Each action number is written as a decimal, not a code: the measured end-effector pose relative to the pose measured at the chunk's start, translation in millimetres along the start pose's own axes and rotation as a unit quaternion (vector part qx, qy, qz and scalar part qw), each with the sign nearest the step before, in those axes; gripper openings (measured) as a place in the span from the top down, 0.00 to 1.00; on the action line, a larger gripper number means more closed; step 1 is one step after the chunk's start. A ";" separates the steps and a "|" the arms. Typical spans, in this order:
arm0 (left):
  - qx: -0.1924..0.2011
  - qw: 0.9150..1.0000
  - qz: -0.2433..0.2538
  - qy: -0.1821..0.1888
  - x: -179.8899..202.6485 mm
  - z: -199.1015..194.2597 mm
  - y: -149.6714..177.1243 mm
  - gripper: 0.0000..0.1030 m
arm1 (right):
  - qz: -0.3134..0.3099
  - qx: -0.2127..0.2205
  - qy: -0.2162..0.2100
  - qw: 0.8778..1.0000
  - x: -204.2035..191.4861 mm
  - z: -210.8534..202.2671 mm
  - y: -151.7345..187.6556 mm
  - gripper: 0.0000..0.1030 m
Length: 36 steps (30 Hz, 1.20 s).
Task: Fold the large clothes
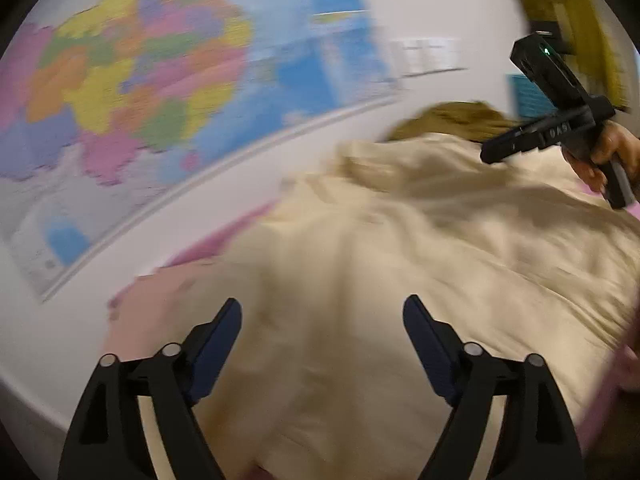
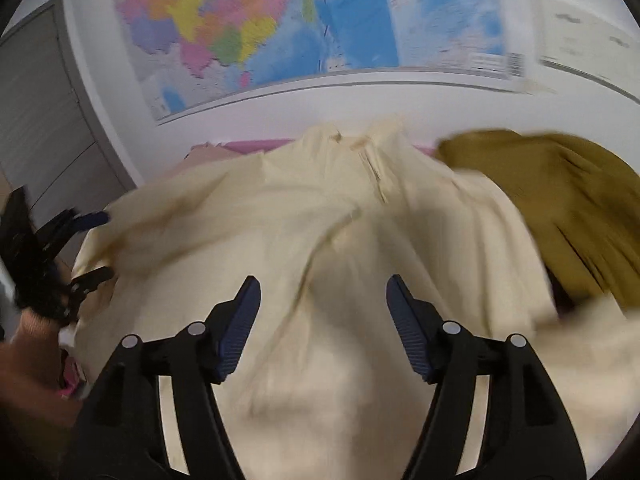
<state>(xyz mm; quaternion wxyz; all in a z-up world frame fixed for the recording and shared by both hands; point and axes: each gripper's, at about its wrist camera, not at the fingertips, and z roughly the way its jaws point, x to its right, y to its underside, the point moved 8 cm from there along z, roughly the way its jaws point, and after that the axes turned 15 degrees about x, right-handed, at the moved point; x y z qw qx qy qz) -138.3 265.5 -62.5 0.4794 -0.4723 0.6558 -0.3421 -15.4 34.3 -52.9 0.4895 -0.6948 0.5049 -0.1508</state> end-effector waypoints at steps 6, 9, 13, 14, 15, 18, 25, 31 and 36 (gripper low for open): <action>-0.033 0.999 -0.018 0.005 18.5 -16.5 35.2 0.19 | 0.068 0.008 0.060 0.996 37.7 -116.2 79.7 0.27; -0.017 0.999 -0.048 0.011 18.4 -37.6 35.5 0.19 | 0.134 0.010 0.071 0.988 48.9 -146.9 119.4 0.24; -0.017 0.996 -0.089 0.025 19.4 -65.5 49.5 0.18 | 0.189 0.010 0.051 0.981 44.8 -169.4 162.4 0.20; -0.019 0.995 -0.099 0.028 20.8 -71.9 54.9 0.16 | 0.204 0.016 0.032 0.978 39.4 -170.5 169.2 0.20; -0.020 0.994 -0.106 0.032 21.9 -76.1 58.1 0.14 | 0.211 0.019 0.021 0.977 34.2 -168.1 172.0 0.20; -0.025 0.989 -0.140 0.051 30.0 -95.4 74.3 0.12 | 0.212 0.019 0.000 0.977 21.4 -158.1 180.3 0.40; -0.063 0.984 -0.158 0.060 62.0 -96.8 110.0 0.10 | 0.250 0.059 -0.036 0.966 22.2 -172.0 155.9 0.80; -0.102 0.978 -0.180 0.040 59.7 -77.0 112.1 0.69 | 0.230 0.094 -0.028 0.968 12.5 -193.8 118.5 0.85; -0.065 0.978 -0.196 0.016 28.5 -116.9 82.0 0.89 | 0.213 0.085 -0.021 0.973 10.8 -196.8 109.9 0.85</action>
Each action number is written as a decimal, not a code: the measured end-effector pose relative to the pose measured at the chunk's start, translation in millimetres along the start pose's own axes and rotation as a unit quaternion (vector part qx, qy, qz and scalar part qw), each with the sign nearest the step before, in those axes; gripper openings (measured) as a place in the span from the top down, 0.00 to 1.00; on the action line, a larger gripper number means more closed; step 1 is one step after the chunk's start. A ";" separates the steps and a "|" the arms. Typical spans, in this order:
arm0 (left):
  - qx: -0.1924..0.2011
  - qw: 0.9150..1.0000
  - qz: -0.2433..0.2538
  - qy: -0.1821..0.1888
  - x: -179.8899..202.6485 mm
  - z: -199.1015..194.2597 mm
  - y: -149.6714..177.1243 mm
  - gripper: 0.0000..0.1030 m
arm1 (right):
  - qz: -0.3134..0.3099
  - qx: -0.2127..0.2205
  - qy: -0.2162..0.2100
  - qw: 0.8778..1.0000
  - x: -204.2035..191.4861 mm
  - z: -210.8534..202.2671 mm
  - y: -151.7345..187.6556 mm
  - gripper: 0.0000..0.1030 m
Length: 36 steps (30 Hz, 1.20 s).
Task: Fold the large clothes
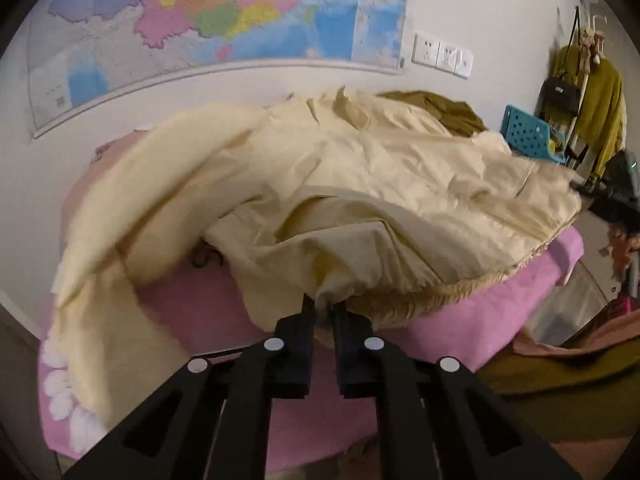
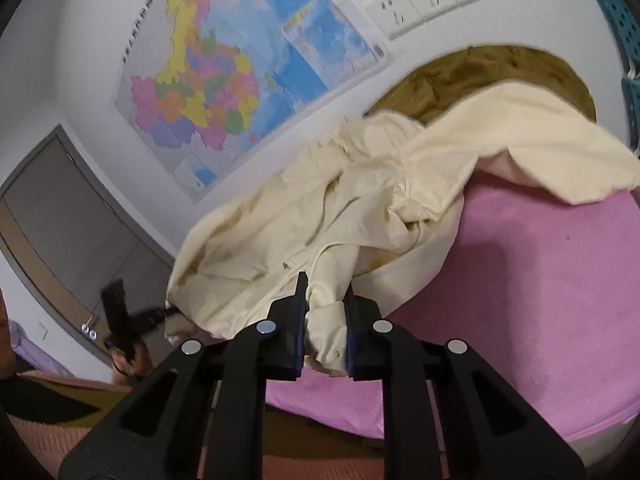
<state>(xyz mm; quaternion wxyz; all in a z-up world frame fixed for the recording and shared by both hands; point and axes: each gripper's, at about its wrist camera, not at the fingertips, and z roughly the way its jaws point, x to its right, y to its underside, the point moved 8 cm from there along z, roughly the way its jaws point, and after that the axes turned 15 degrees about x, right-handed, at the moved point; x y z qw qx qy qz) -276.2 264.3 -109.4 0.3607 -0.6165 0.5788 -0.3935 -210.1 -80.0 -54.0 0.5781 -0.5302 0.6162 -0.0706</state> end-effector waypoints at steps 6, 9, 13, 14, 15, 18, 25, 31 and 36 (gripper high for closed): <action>-0.060 0.992 0.110 -0.006 23.0 22.5 39.1 0.61 | 0.012 -0.057 0.071 0.996 45.6 11.0 42.6 0.62; -0.024 0.995 0.098 0.005 12.8 7.6 24.1 0.59 | 0.027 -0.010 0.073 0.997 56.3 -8.8 22.1 0.43; 0.089 0.994 0.059 0.037 3.3 -35.8 -19.1 0.29 | 0.060 0.061 0.090 0.992 78.5 -23.7 -17.2 0.31; 0.108 0.992 0.049 0.044 2.5 -41.6 -28.3 0.29 | 0.075 0.075 0.103 0.989 90.8 -23.5 -25.8 0.30; 0.118 0.991 0.045 0.043 2.4 -42.1 -35.2 0.27 | 0.095 0.088 0.109 0.986 100.6 -22.5 -32.2 0.27; 0.107 0.992 0.056 0.027 12.5 -21.3 -46.5 0.26 | 0.196 0.115 0.084 0.970 134.5 -8.8 -45.3 0.27; 0.089 0.989 0.094 0.073 53.7 33.7 -62.5 0.26 | 0.296 0.138 0.083 0.942 176.8 32.3 -56.2 0.31; 0.076 0.985 0.113 0.106 80.9 67.5 -72.3 0.25 | 0.314 0.153 0.093 0.932 177.1 26.0 -52.9 0.32; 0.070 0.982 0.116 0.132 89.8 85.8 -78.9 0.24 | 0.330 0.164 0.097 0.925 185.8 19.8 -53.1 0.34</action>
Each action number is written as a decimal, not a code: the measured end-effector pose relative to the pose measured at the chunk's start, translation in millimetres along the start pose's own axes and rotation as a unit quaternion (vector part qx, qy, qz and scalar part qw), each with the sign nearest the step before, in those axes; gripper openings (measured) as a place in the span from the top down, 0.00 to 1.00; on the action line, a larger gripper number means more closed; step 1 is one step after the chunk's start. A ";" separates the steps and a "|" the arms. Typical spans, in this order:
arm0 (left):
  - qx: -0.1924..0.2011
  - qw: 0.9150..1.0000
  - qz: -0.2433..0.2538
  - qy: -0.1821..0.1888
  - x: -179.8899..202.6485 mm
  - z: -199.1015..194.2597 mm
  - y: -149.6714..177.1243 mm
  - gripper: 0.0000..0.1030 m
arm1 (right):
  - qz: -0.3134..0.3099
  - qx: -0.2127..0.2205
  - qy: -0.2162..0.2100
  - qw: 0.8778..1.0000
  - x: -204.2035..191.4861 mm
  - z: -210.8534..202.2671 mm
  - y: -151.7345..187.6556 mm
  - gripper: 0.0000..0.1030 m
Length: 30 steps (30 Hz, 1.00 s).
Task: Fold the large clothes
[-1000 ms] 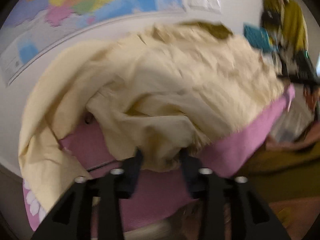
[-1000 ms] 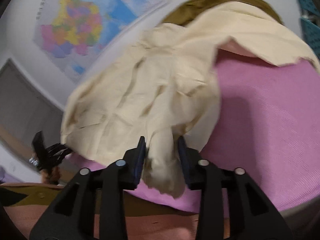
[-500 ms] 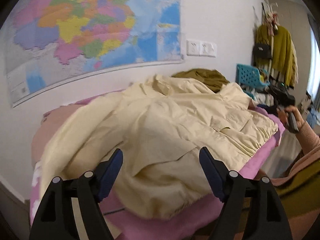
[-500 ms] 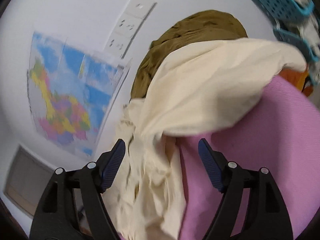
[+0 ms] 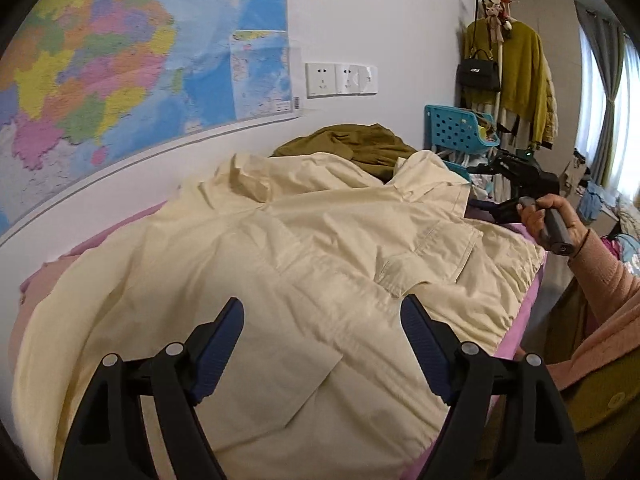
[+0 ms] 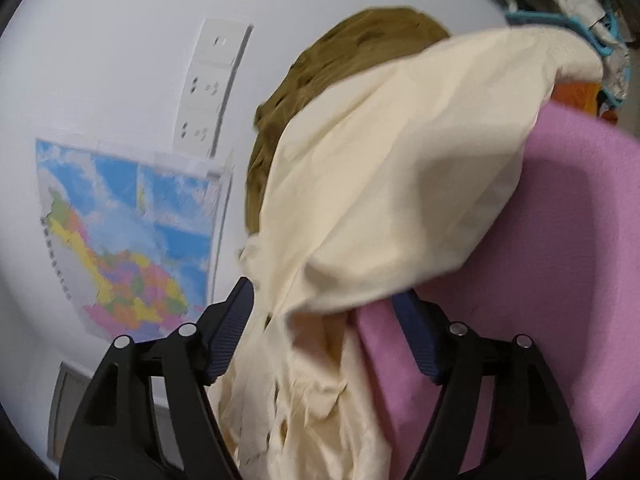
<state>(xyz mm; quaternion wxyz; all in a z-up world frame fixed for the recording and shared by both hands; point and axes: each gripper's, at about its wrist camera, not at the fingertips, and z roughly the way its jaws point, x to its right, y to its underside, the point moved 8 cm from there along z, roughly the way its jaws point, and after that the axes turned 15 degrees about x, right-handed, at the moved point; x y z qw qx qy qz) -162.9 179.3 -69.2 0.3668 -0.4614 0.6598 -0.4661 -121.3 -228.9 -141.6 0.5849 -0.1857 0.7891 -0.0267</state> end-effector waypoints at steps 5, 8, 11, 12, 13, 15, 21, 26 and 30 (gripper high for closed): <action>-0.003 1.000 -0.002 0.011 1.1 21.5 -10.8 0.24 | -0.025 0.049 0.050 0.997 8.1 17.0 -24.7 0.92; -0.004 1.000 -0.002 0.012 -0.6 25.0 -15.1 0.24 | -0.082 0.083 0.041 0.992 -12.4 6.2 -36.4 0.95; -0.003 1.000 -0.011 0.014 -7.3 26.0 -18.9 0.24 | -0.267 0.110 0.026 0.957 -90.0 -12.4 -22.7 0.95; 0.001 1.000 -0.015 0.016 -10.0 26.2 -21.2 0.24 | -0.341 0.105 0.010 0.934 -122.8 -14.9 -6.3 0.95; 0.004 1.000 -0.022 0.019 -12.5 26.5 -23.6 0.24 | -0.397 0.095 -0.006 0.913 -148.1 -15.1 11.4 0.95; 0.008 0.999 -0.039 0.018 -19.9 29.0 -28.4 0.24 | -0.539 0.071 -0.033 0.838 -202.4 -11.6 71.8 0.95; 0.011 0.997 -0.082 -0.004 -45.7 40.7 -35.7 0.24 | -0.735 -0.120 -0.069 0.663 -192.8 43.7 258.2 0.77; -0.010 0.994 -0.107 -0.031 -66.8 43.7 -26.5 0.24 | -0.760 -0.240 -0.042 0.602 -129.1 48.2 315.2 0.52; -0.017 0.991 -0.126 -0.037 -80.3 43.3 -21.0 0.24 | -0.669 -0.274 -0.097 0.684 -145.1 -5.5 281.4 0.43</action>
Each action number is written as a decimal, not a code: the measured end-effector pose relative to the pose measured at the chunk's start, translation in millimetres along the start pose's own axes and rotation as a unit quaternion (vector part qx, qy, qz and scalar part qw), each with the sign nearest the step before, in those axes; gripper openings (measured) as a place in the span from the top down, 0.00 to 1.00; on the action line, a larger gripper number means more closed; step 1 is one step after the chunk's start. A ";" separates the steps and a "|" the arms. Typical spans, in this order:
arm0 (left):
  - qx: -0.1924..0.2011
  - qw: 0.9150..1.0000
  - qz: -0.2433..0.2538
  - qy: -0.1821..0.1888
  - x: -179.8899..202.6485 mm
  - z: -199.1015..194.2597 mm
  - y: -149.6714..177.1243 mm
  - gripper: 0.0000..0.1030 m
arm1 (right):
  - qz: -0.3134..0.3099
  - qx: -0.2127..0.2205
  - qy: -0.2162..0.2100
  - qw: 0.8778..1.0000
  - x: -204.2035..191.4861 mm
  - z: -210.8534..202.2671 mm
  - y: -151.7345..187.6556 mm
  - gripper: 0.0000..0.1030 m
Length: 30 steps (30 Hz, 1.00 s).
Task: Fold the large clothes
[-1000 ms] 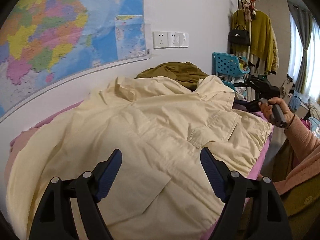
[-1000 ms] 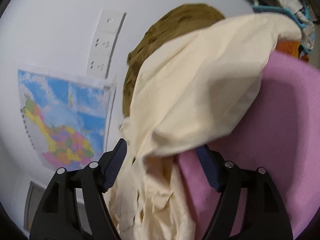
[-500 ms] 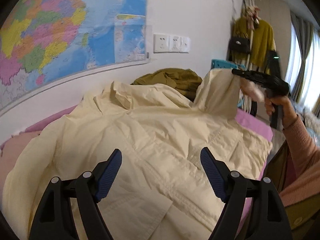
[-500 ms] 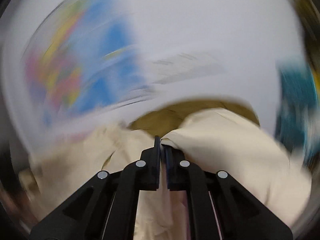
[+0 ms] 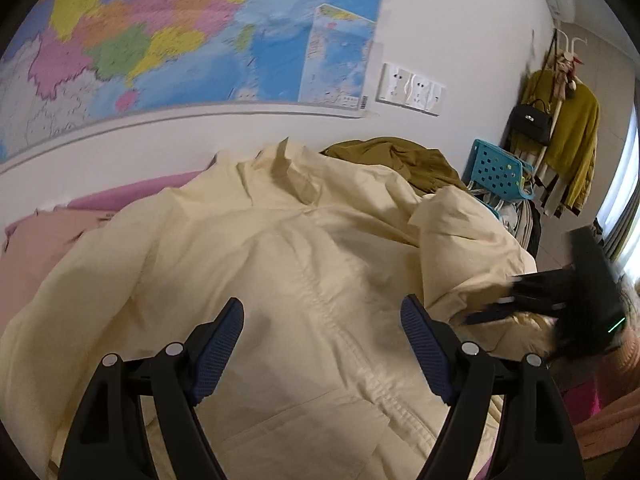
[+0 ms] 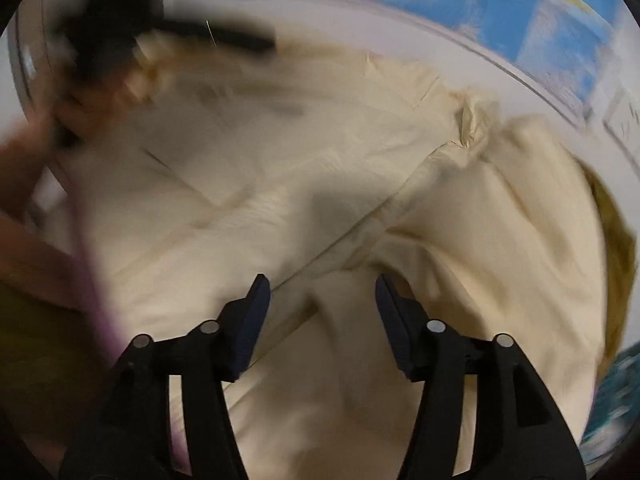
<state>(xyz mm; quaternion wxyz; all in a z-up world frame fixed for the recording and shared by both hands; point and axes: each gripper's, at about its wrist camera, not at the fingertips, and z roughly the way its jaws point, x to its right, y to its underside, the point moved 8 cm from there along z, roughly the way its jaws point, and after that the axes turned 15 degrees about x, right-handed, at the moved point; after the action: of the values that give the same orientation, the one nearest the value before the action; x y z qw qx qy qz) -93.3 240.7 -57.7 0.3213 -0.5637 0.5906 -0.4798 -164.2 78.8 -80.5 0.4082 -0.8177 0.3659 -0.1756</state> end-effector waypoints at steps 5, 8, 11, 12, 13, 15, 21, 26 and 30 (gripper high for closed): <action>-0.010 1.000 -0.002 0.008 1.6 7.2 2.0 0.24 | 0.075 0.120 0.057 0.988 52.4 -94.5 -18.2 0.20; -0.012 1.000 0.012 0.015 12.3 11.4 1.6 0.24 | 0.152 0.109 0.142 0.972 120.8 -104.9 3.8 0.16; -0.013 0.999 0.024 0.023 23.1 12.8 0.9 0.24 | 0.240 0.067 0.093 0.964 151.3 -78.4 37.7 0.37; -0.012 0.999 0.027 0.022 24.9 12.4 0.7 0.24 | 0.272 0.056 0.054 0.959 152.6 -66.1 44.8 0.60; -0.011 0.999 0.031 0.021 25.9 10.3 0.7 0.24 | 0.275 0.055 0.041 0.959 149.7 -60.6 42.8 0.75; -0.009 0.999 0.027 0.022 24.1 6.7 -0.4 0.23 | 0.260 0.082 0.002 0.962 136.9 -59.2 19.2 0.90; 0.014 1.000 -0.010 0.014 2.1 -12.4 -18.4 0.17 | 0.209 0.163 -0.099 0.959 101.2 -48.0 -94.5 0.92; 0.047 0.998 -0.041 0.014 -15.8 -36.7 -36.0 0.15 | 0.199 0.127 -0.163 0.958 64.1 31.5 -156.6 0.89; 0.058 0.997 -0.053 0.019 -24.0 -50.5 -36.6 0.10 | 0.224 0.095 -0.185 0.952 51.6 82.8 -165.5 0.51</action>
<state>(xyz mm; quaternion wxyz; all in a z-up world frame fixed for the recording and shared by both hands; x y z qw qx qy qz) -122.8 277.9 -10.7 0.3164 -0.5652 0.5368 -0.5406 -5.8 151.2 0.6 0.5735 -0.6902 0.4393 0.0412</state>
